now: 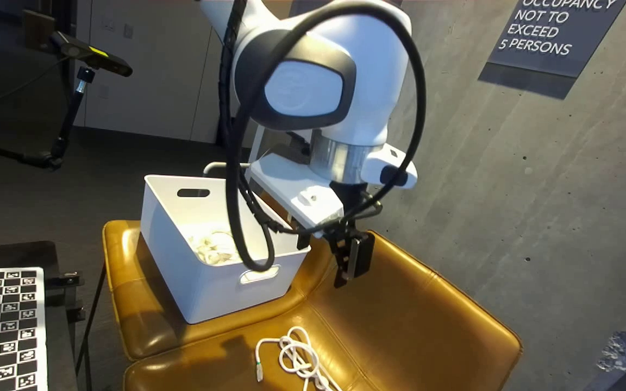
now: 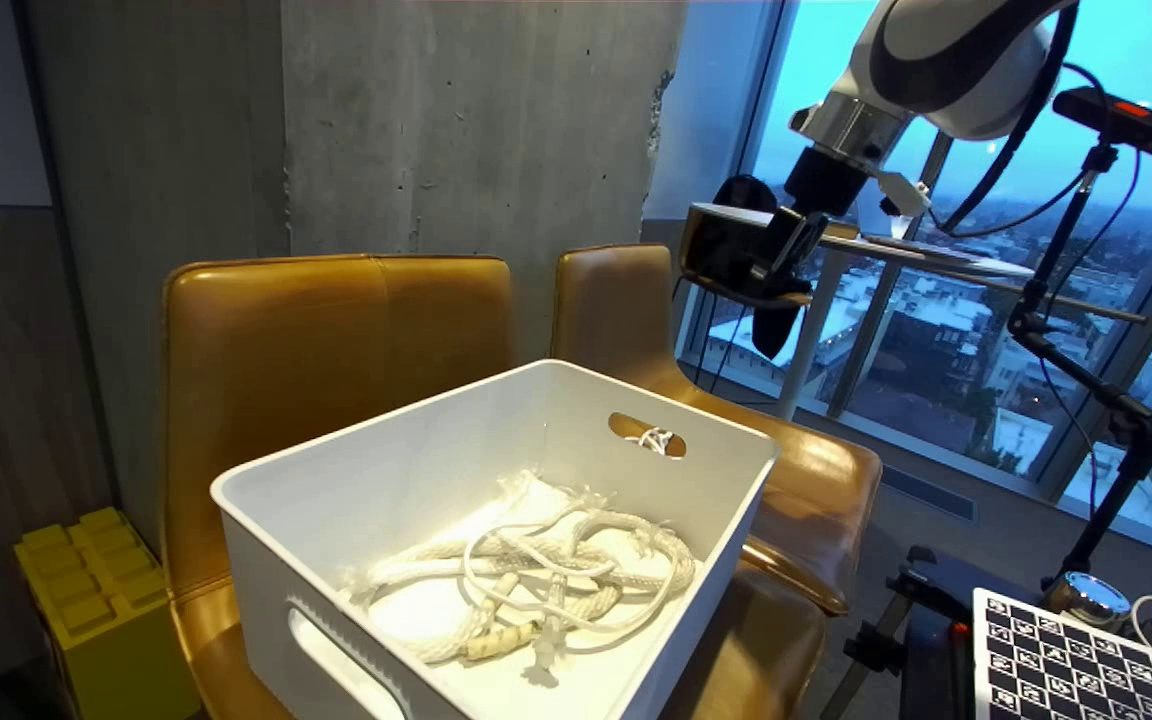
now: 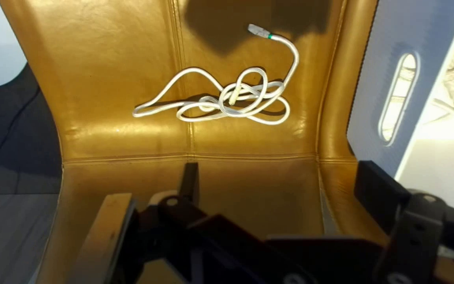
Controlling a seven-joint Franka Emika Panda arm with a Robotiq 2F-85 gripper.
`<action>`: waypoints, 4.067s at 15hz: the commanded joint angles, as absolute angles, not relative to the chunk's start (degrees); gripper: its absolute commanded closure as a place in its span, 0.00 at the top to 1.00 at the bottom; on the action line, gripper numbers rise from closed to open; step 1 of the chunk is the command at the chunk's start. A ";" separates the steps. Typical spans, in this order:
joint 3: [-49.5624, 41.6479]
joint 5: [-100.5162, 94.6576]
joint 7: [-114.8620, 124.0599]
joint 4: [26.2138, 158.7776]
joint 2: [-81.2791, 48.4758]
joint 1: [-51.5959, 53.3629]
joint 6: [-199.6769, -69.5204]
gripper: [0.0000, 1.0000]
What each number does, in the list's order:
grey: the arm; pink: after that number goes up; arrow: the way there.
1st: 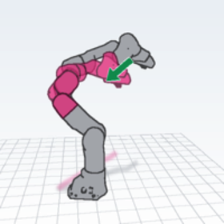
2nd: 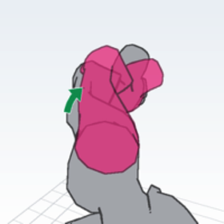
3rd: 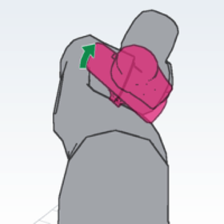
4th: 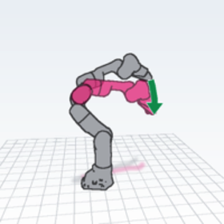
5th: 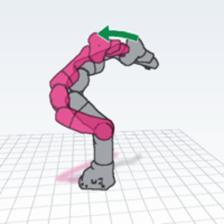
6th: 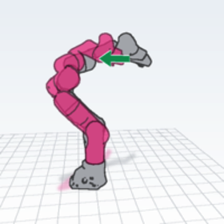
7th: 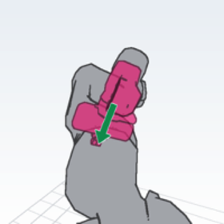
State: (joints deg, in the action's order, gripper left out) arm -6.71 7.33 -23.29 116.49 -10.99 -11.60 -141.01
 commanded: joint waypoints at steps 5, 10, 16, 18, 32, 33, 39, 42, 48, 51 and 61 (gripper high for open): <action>-3.52 14.16 -25.28 114.45 -22.25 -14.58 -150.10 1.00; -3.23 13.23 -14.78 114.46 -29.27 -13.54 -160.65 1.00; -2.85 12.43 -4.22 109.57 -36.96 -12.08 -163.61 1.00; -3.42 12.11 -1.56 106.11 -39.82 -11.51 -162.78 1.00; -6.68 11.32 5.35 88.68 -56.55 -12.42 -157.56 0.65; -7.09 11.19 5.33 88.51 -56.64 -12.51 -157.30 0.58; -8.66 10.21 4.87 93.80 -50.97 -11.34 -155.87 0.12; -8.68 9.08 4.79 99.39 -44.14 -9.76 -154.81 0.00; -7.54 4.14 2.02 108.88 -28.01 -6.37 -154.43 0.02; -5.83 3.03 0.89 111.48 -20.16 -4.98 -154.21 0.02; 2.17 1.11 3.47 112.44 1.77 3.18 -143.09 0.02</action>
